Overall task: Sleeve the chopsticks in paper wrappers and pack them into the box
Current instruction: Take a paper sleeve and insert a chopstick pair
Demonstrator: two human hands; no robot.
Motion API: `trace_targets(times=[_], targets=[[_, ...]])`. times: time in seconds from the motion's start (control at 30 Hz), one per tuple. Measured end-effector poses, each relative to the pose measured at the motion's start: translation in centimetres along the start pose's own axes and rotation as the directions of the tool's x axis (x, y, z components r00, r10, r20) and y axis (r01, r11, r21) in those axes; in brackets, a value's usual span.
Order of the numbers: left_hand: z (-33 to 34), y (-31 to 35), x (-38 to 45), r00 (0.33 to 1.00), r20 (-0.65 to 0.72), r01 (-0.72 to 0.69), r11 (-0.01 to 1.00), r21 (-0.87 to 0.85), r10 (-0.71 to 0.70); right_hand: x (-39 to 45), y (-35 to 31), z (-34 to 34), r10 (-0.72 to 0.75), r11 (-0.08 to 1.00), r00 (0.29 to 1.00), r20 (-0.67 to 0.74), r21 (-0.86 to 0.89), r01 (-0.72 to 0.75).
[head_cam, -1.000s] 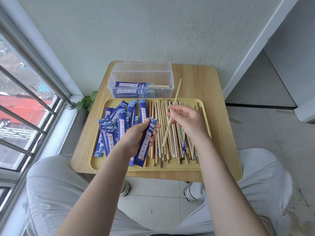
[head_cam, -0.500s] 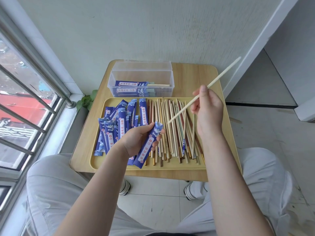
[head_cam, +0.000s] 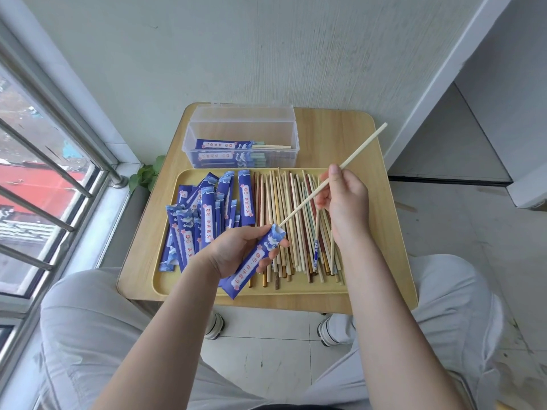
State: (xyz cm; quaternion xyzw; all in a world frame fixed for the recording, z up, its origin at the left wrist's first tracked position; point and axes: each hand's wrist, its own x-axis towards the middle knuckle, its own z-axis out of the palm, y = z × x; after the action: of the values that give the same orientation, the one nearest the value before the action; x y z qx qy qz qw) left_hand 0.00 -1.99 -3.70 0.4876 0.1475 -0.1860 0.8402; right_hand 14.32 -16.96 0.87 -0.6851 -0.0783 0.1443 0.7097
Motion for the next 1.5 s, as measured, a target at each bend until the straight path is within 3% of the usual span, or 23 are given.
trace_targets(times=[0.23,0.4,0.73,0.87,1.2,1.27,1.33,1.4,1.5], targets=[[0.2,0.1,0.1,0.998,-0.054,0.024,1.0,0.012,-0.023,0.3,0.2,-0.3,-0.033,0.991,0.999,0.038,-0.129,0.037],[0.6,0.3,0.4,0.998,-0.06,0.032,0.999,0.022,-0.03,0.1,0.7,0.5,0.07,0.961,0.975,0.213,-0.276,-0.009],[1.3,0.0,1.0,0.98,-0.185,0.06,0.996,-0.071,-0.072,-1.6,2.1,1.9,0.158,0.951,0.929,0.334,-0.306,-0.051],[1.2,-0.3,0.9,0.975,-0.203,0.082,0.994,-0.068,-0.094,-1.3,2.7,1.7,0.208,0.917,0.899,0.386,-0.396,-0.042],[1.3,-0.7,1.3,0.944,-0.321,0.03,0.992,-0.124,-0.069,-0.2,2.1,1.2,0.221,0.866,0.929,0.296,-0.498,-0.047],[1.1,-0.5,1.6,0.915,-0.401,-0.017,0.99,-0.14,-0.041,-0.4,2.7,1.1,0.2,0.771,0.948,0.248,-0.637,0.004],[0.9,-0.3,1.8,0.878,-0.478,-0.047,0.99,-0.131,-0.022,-0.7,3.5,1.0,0.175,0.541,0.957,0.233,-0.834,0.104],[0.7,-0.4,2.0,0.846,-0.533,-0.055,0.99,-0.126,-0.021,-1.2,4.1,1.2,0.183,0.357,0.954,0.238,-0.92,0.161],[0.7,-0.7,2.1,0.819,-0.572,-0.056,0.988,-0.147,-0.039,-1.6,4.6,1.8,0.2,0.284,0.951,0.238,-0.942,0.176]])
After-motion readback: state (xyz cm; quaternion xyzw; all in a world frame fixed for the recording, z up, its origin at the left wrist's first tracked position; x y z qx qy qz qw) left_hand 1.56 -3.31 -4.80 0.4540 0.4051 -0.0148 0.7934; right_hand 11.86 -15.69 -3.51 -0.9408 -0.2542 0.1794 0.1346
